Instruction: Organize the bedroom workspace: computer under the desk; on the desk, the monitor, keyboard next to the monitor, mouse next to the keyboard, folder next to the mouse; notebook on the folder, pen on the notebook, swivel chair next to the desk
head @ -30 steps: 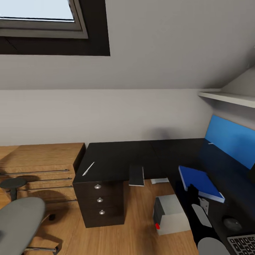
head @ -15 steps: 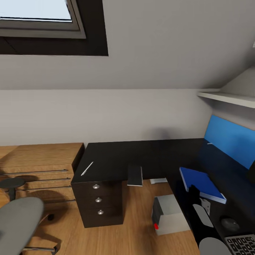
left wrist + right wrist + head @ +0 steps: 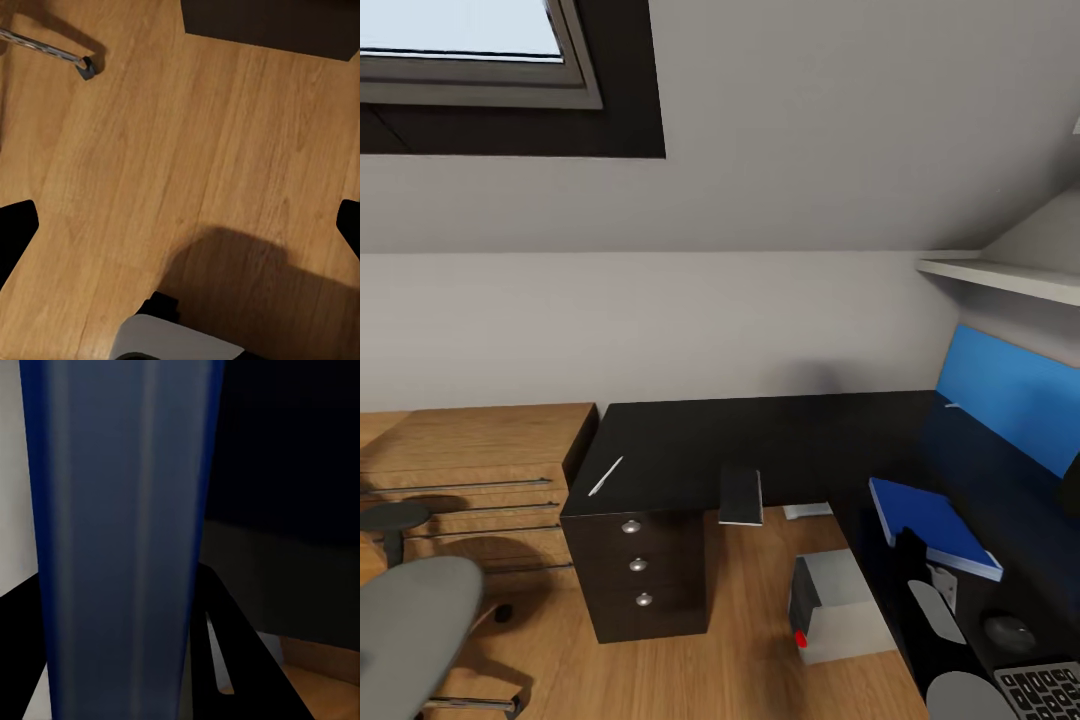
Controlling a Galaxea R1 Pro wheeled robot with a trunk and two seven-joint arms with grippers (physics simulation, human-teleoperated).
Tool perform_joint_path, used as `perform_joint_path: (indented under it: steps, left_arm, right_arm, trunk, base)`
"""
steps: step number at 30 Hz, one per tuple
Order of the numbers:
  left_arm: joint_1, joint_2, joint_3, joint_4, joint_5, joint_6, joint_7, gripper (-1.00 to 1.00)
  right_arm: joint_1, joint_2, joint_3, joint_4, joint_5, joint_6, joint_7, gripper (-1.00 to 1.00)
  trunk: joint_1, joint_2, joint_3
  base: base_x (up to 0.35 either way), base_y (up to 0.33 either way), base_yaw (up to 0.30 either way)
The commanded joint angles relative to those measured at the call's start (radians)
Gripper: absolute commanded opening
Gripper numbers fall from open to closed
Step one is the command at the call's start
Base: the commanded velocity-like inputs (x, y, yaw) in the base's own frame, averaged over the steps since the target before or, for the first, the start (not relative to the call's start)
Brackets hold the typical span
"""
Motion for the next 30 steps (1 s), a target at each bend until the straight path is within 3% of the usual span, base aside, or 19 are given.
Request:
perform_joint_path:
  steps: [1,30]
  left_arm:
    - [-0.001,0.002,-0.008,-0.002,0.01,-0.005,0.007,1.0]
    - [-0.001,0.003,-0.008,-0.001,0.01,-0.006,0.007,1.0]
  right_arm:
    - [-0.001,0.001,-0.001,-0.001,-0.01,-0.002,0.0,-1.0]
    - [-0.001,0.001,0.0,0.001,-0.008,-0.002,0.0,-1.0]
  trunk:
    - [0.0,-0.001,-0.001]
    - [0.0,-0.001,-0.001]
  base:
    - [0.0,0.0,0.0]
    - [0.025,0.0,0.0]
